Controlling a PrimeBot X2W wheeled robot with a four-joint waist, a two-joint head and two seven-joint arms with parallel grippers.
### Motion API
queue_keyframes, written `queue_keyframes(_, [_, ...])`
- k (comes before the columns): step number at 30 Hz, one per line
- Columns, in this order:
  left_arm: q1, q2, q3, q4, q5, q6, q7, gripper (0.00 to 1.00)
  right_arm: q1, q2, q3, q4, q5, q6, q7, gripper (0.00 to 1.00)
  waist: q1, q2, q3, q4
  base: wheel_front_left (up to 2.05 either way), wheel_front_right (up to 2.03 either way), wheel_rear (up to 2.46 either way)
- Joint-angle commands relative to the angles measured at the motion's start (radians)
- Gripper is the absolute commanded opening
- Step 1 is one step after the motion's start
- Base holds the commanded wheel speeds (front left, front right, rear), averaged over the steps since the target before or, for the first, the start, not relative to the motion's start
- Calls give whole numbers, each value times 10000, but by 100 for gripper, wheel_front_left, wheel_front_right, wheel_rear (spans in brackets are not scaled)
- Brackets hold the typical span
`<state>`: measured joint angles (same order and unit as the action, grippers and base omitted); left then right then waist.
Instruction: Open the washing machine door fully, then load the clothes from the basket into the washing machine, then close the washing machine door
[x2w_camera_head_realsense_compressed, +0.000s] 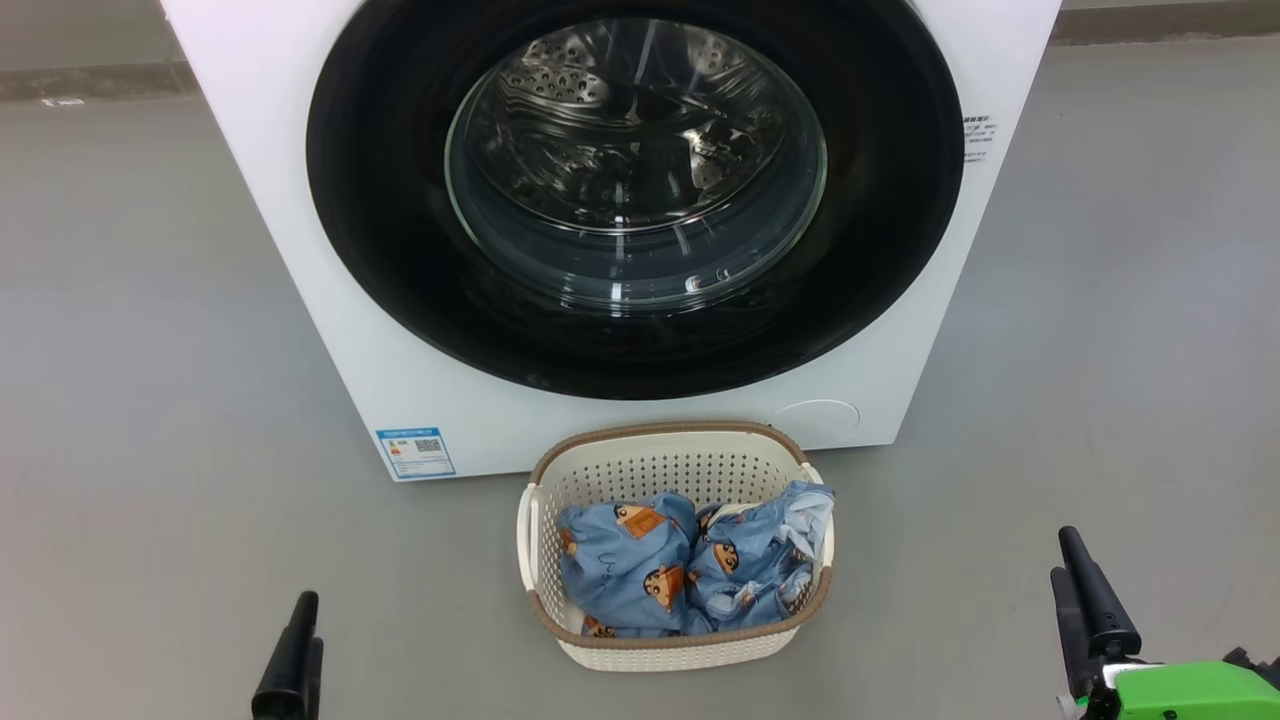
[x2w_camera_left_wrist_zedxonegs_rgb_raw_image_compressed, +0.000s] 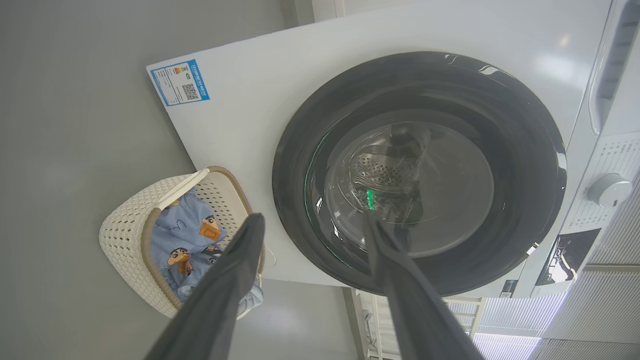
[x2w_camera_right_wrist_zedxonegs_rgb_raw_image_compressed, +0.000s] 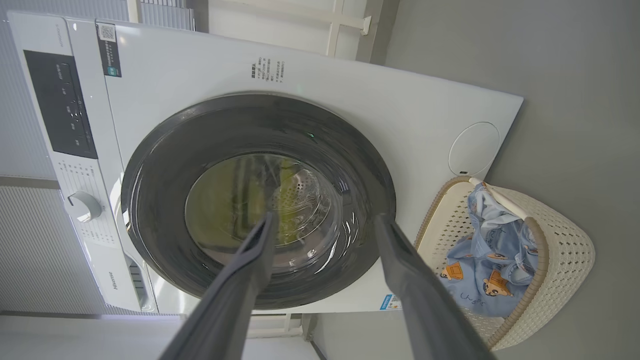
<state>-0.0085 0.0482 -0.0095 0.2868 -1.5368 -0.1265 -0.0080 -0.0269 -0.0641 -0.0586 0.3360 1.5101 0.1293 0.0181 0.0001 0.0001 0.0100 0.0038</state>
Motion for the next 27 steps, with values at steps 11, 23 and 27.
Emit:
queue_keyframes(11, [-451, 148, 52, -635, 1712, -18, -329, 100, -409, -243, 292, -399, -1779, 4, -385, 100, 0, -1, 107, 23, 0, 0, 0])
queue_keyframes(23, [-428, 174, 39, -722, 4236, -21, -630, 100, -440, -309, 469, -464, -3557, 5, -714, 100, -1, -1, 176, 47, 0, 0, 0])
queue_keyframes(27, [-424, 163, -6, -769, 4906, -22, -731, 100, -456, -355, 529, -449, -4168, 6, -824, 100, -1, -1, 208, 57, 0, 0, 0])
